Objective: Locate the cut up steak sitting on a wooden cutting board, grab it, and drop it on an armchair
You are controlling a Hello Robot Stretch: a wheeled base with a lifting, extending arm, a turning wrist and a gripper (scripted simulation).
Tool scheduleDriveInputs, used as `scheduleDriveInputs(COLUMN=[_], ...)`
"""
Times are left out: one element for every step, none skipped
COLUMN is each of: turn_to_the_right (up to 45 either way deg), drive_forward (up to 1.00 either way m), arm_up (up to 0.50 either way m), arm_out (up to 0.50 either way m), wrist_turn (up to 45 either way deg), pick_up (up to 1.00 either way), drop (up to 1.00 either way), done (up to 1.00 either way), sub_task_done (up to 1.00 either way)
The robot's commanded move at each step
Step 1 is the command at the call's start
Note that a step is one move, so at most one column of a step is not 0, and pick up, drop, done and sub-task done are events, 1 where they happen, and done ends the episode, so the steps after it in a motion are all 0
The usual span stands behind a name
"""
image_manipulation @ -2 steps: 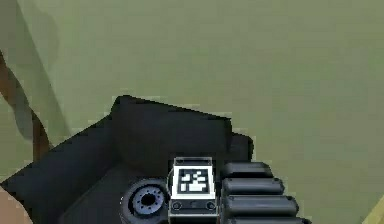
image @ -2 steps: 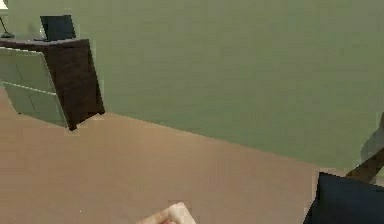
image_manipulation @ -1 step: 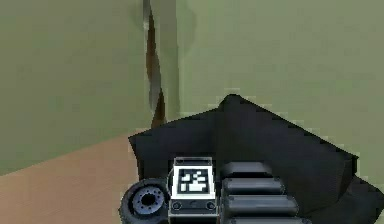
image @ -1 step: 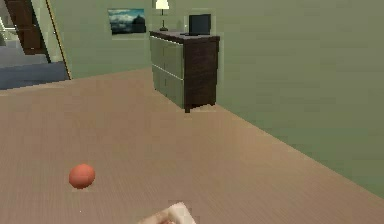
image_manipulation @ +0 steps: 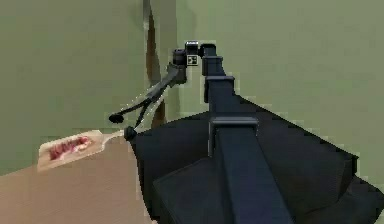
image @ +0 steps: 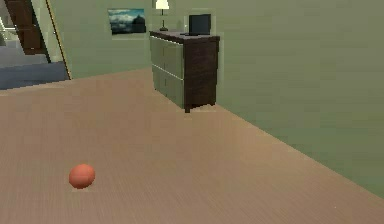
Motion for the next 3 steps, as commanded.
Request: scheduleDriveInputs(turn_to_the_right=[0.0, 0.0, 0.0], drive_forward=[0.0, 0.0, 0.0], arm_up=[0.0, 0.0, 0.0], arm_out=[0.0, 0.0, 0.0], wrist_turn=[45.0, 45.0, 45.0], pick_up=[0.0, 0.0, 0.0], drop=[0.0, 0.0, 0.0], done=[0.0, 0.0, 0.0], sub_task_done=[0.0, 0.0, 0.0])
